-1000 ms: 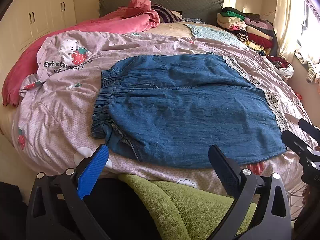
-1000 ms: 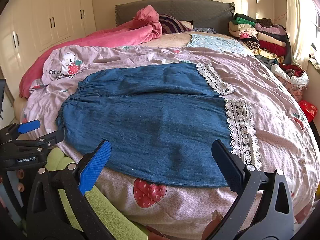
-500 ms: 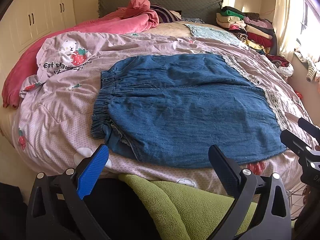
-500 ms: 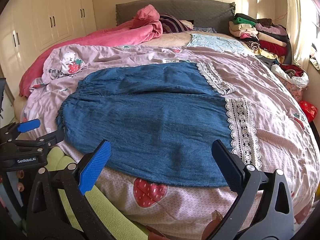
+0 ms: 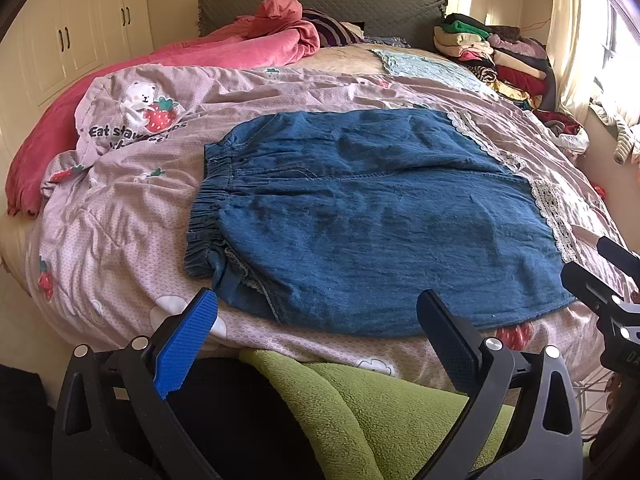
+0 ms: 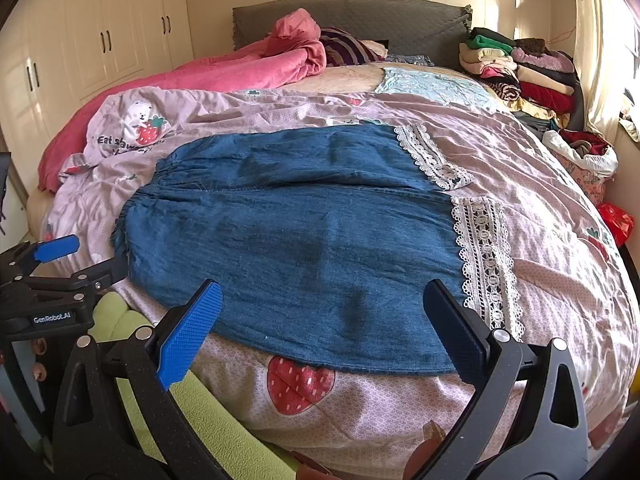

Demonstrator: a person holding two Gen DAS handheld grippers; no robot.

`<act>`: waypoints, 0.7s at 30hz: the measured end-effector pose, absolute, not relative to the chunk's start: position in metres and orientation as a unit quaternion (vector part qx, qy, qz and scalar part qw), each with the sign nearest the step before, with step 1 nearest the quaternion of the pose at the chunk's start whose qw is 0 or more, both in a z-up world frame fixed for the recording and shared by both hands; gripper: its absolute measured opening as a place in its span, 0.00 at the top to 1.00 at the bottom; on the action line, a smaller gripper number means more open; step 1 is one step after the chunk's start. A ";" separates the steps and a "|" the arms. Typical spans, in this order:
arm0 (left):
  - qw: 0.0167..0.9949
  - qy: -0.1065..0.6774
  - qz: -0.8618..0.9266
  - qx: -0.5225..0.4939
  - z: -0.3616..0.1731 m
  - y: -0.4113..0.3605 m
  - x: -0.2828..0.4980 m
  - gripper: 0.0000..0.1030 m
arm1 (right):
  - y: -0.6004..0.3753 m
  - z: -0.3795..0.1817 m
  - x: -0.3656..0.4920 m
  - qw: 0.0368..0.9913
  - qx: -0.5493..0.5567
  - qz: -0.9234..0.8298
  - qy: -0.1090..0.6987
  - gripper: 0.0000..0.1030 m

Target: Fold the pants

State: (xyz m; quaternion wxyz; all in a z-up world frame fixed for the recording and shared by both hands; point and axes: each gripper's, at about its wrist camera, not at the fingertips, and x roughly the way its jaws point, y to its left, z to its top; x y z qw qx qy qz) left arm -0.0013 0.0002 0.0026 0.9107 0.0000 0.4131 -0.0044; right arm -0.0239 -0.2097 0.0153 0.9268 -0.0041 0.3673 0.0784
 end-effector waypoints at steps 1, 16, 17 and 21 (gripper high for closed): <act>0.911 0.413 -0.004 0.000 0.003 0.001 -0.001 0.04 | -0.209 0.015 -0.024 0.927 -0.004 0.078 0.367 0.08; 0.910 0.415 0.000 0.002 0.003 0.007 0.003 0.04 | -0.207 0.012 -0.023 0.926 -0.008 0.081 0.369 0.08; 0.910 0.415 0.001 0.002 0.002 0.007 0.004 0.04 | -0.207 0.012 -0.022 0.926 -0.008 0.081 0.369 0.08; 0.910 0.414 0.005 0.001 0.001 0.009 0.007 0.04 | -0.205 0.010 -0.020 0.925 -0.009 0.085 0.370 0.08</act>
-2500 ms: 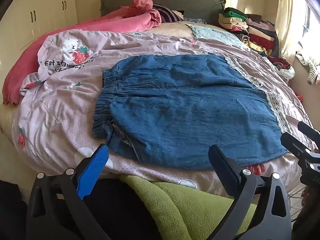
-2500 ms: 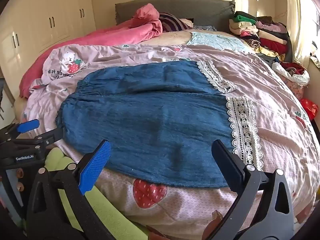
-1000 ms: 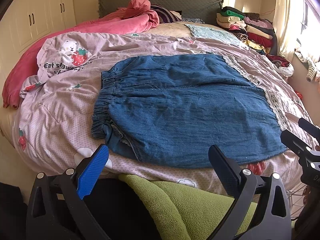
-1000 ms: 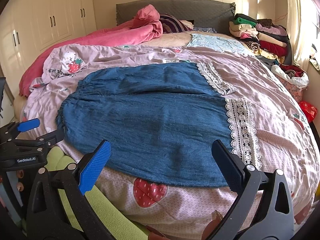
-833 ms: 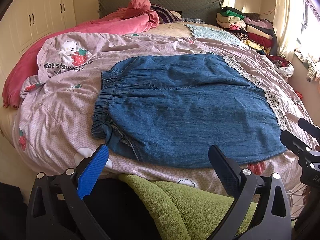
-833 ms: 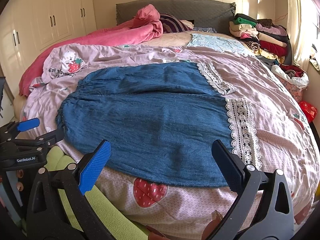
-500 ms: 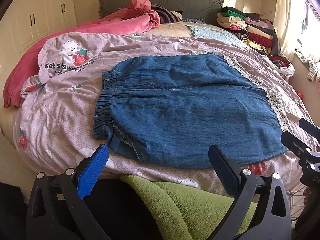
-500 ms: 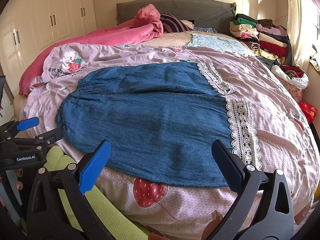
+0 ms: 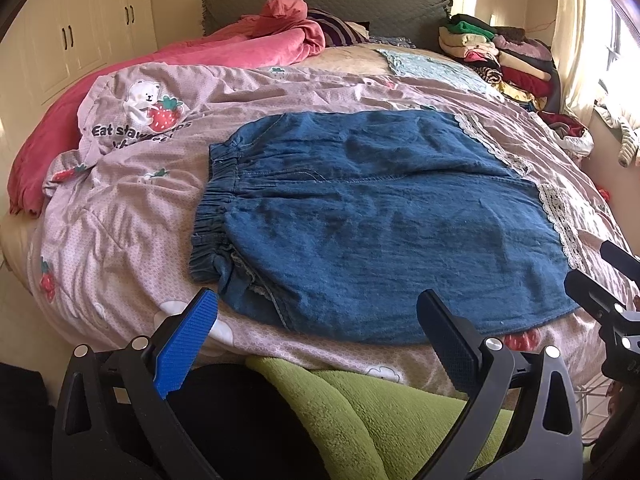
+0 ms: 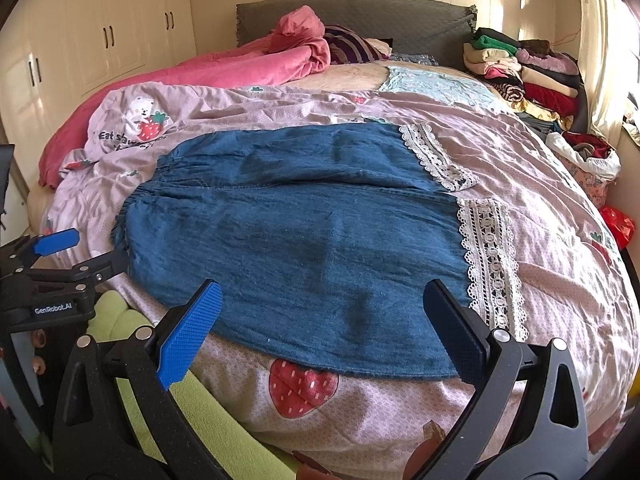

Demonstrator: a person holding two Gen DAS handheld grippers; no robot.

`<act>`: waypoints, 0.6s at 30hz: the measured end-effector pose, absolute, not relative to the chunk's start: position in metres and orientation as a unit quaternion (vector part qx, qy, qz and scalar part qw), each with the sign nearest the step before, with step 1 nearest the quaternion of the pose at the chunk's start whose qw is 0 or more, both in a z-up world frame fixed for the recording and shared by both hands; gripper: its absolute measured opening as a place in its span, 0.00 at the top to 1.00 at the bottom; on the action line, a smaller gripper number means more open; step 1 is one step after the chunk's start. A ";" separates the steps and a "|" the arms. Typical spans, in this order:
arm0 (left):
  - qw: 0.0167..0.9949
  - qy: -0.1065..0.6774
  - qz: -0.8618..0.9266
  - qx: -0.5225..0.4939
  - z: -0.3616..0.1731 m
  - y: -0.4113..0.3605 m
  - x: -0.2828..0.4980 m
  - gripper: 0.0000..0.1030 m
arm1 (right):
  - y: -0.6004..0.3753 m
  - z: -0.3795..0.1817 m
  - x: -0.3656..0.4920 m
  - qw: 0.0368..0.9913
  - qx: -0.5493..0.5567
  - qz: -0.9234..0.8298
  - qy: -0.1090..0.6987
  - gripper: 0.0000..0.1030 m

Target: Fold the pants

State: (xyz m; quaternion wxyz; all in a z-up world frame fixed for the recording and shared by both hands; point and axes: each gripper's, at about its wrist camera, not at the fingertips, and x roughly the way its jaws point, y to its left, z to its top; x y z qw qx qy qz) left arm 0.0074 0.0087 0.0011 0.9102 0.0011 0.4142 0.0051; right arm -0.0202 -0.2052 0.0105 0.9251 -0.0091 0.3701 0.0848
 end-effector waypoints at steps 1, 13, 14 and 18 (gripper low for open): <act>0.910 0.415 0.006 0.002 0.001 0.009 0.008 0.04 | -0.206 0.010 -0.019 0.925 -0.009 0.086 0.371 0.08; 0.906 0.423 0.018 -0.011 -0.006 0.024 0.040 0.04 | -0.191 0.015 0.030 0.921 -0.020 0.116 0.370 0.08; 0.906 0.423 0.020 -0.012 -0.006 0.025 0.045 0.04 | -0.188 0.016 0.037 0.921 -0.021 0.121 0.369 0.08; 0.905 0.423 0.030 -0.019 -0.004 0.038 0.067 0.04 | -0.178 0.020 0.068 0.920 -0.031 0.137 0.367 0.08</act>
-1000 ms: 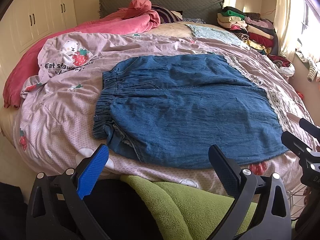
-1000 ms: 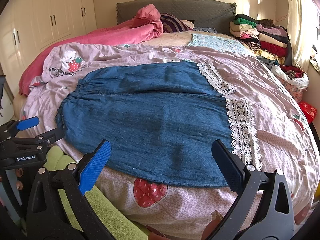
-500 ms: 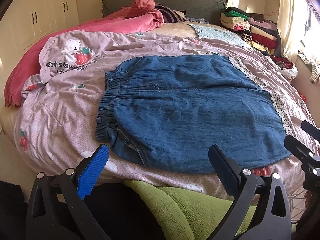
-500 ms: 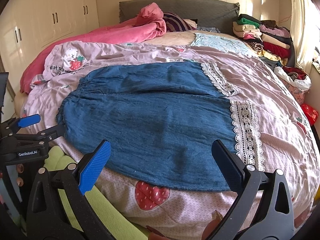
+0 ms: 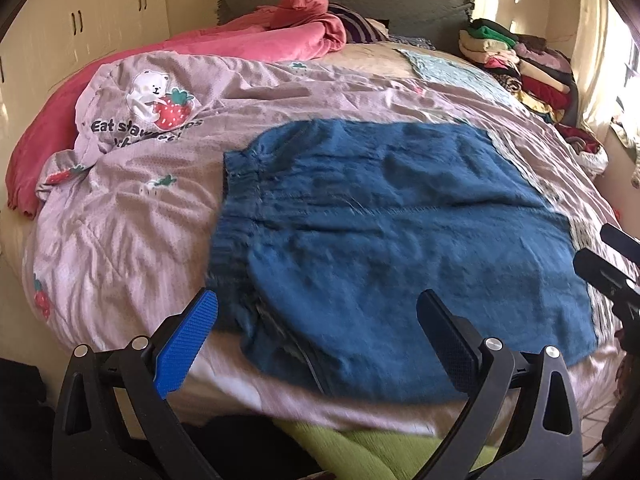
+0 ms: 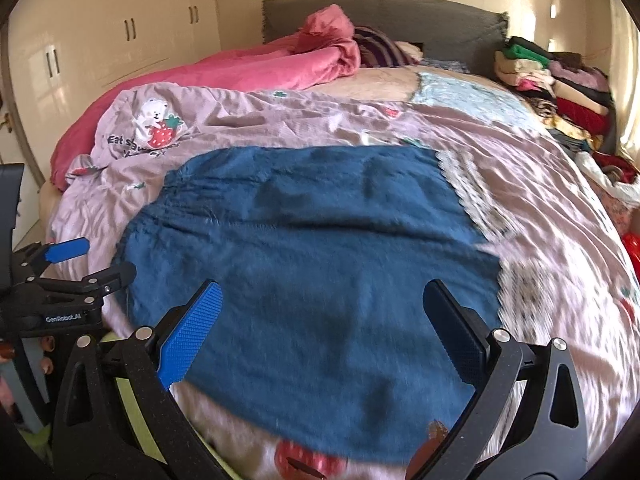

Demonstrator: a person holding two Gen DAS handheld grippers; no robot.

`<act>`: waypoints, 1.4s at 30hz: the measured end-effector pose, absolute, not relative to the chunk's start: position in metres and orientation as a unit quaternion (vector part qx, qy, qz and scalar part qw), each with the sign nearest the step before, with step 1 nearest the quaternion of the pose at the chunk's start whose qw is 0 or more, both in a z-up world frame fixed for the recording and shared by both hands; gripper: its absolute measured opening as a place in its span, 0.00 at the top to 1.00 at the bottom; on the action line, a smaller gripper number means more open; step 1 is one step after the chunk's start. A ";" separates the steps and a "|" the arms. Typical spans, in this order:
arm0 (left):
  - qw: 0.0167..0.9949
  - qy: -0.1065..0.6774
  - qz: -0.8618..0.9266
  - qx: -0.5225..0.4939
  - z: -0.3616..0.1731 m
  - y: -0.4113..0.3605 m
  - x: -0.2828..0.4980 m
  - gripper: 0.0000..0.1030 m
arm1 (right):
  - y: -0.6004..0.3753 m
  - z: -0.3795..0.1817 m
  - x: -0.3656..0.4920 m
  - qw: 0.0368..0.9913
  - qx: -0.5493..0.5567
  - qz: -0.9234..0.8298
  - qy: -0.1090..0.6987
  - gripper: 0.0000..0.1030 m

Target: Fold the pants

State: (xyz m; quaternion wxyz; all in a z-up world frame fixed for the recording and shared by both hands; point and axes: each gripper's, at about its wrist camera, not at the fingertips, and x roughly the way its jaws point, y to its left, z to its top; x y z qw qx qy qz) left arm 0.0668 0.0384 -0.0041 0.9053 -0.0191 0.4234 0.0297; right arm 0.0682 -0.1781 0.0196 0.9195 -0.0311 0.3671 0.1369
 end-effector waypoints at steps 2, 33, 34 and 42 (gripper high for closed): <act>0.905 0.423 0.040 -0.025 -0.003 0.047 0.079 0.04 | -0.173 0.023 0.085 0.920 -0.039 0.149 0.360 0.08; 0.887 0.456 0.004 -0.073 -0.062 0.151 0.268 0.46 | -0.057 -0.035 0.332 0.831 -0.192 0.292 0.432 0.08; 0.887 0.456 -0.006 -0.077 -0.063 0.151 0.270 0.55 | -0.053 -0.039 0.334 0.824 -0.203 0.297 0.437 0.08; 0.912 0.407 -0.033 -0.045 -0.031 0.140 0.246 0.68 | -0.023 -0.057 0.345 0.790 -0.279 0.336 0.431 0.09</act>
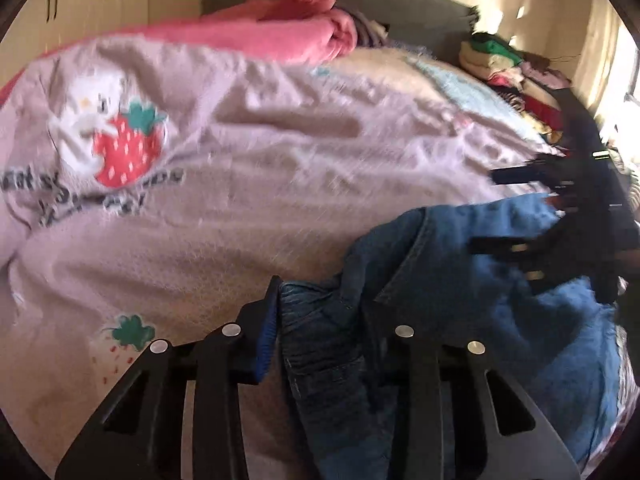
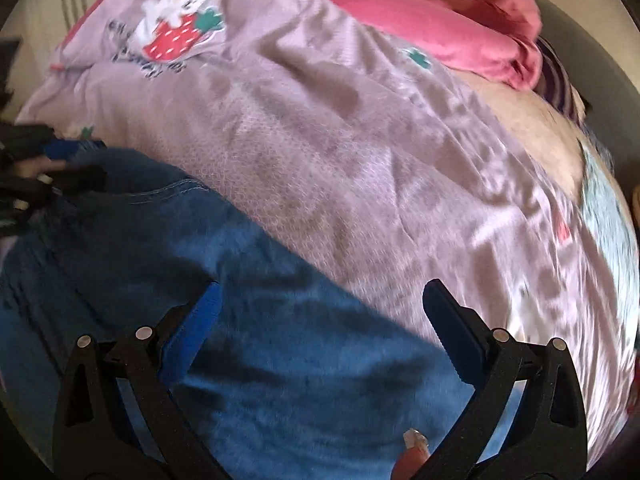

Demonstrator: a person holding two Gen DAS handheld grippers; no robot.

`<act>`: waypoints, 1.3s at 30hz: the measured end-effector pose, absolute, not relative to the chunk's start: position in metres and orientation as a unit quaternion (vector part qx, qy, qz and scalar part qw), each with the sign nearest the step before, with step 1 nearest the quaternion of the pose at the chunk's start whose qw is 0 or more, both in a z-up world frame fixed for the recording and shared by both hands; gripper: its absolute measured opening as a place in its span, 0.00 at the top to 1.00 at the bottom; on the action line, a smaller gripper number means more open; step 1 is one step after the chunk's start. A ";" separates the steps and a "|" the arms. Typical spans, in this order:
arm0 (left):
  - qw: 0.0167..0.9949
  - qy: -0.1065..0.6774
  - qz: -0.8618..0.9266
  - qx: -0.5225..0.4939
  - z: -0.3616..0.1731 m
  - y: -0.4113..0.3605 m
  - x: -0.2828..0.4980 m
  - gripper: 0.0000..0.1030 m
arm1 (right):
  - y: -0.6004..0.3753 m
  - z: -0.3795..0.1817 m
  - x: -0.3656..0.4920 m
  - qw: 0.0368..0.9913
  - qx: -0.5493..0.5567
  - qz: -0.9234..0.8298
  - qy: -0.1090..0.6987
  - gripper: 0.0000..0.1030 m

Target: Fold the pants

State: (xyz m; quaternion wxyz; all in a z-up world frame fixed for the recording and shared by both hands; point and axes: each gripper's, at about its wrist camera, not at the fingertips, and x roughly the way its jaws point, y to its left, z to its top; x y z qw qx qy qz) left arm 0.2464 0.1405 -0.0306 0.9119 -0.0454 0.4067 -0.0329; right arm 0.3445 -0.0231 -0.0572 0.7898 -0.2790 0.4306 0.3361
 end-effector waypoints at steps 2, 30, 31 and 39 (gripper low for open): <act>0.917 0.394 -0.041 -0.041 -0.021 0.139 0.236 0.68 | -0.015 -0.061 0.341 0.777 -0.290 0.356 0.431 0.26; 0.925 0.366 -0.101 0.005 -0.002 0.112 0.083 0.68 | -0.090 0.007 0.059 0.798 -0.161 0.433 0.388 0.97; 0.922 0.374 -0.103 0.001 -0.006 0.113 0.079 0.68 | -0.090 0.002 0.054 0.796 -0.160 0.432 0.394 0.97; 0.896 0.434 -0.091 -0.016 -0.040 0.123 0.061 0.61 | -0.084 -0.037 0.036 0.779 -0.141 0.429 0.435 0.97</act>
